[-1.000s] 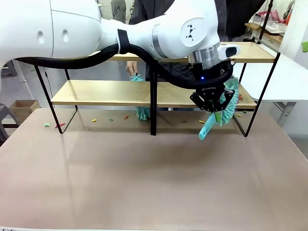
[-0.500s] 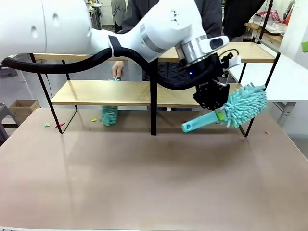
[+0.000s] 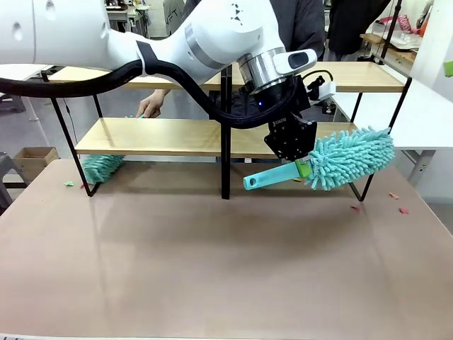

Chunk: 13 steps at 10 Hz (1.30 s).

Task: Clean the shelves.
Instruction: Clean another randomly selected level of the Shelf with the Duster.

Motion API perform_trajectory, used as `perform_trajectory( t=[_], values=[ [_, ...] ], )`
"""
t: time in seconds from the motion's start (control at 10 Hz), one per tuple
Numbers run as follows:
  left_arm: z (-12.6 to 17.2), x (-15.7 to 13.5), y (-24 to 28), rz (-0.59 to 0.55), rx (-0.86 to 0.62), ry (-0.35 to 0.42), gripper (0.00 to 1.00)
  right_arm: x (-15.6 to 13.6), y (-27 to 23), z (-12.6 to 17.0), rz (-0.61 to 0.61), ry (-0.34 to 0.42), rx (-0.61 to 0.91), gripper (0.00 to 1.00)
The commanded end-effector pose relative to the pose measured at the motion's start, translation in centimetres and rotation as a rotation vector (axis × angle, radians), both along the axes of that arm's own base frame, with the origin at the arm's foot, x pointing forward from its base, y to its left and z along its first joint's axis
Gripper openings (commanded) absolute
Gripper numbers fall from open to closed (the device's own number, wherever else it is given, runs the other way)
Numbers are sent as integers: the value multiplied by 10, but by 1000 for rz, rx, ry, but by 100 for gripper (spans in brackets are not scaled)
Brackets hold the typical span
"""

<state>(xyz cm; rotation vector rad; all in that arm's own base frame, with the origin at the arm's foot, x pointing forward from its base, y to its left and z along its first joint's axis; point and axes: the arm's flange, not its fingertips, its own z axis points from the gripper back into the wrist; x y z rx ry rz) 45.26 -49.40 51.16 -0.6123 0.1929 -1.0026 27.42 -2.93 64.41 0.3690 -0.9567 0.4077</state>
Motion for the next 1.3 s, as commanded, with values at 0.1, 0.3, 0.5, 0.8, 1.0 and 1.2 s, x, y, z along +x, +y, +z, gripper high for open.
perform_trajectory(
  t=[0.1,0.3,0.5,0.8,1.0,1.2],
  values=[
    [6,-23,20,-33,-38,6,13,1,-1,1,15,-8,6,100],
    [17,-61,55,-112,16,26,13,1,-1,1,15,-8,6,100],
    [40,-125,126,-181,-19,-12,13,1,-1,1,15,-8,6,100],
    [86,-169,242,87,-86,-217,13,1,-1,1,15,-8,6,100],
    [127,-183,318,254,-165,-284,13,1,-1,1,15,-8,6,100],
    [173,-191,383,477,-209,-357,13,1,-1,1,15,-8,6,100]
  ],
)
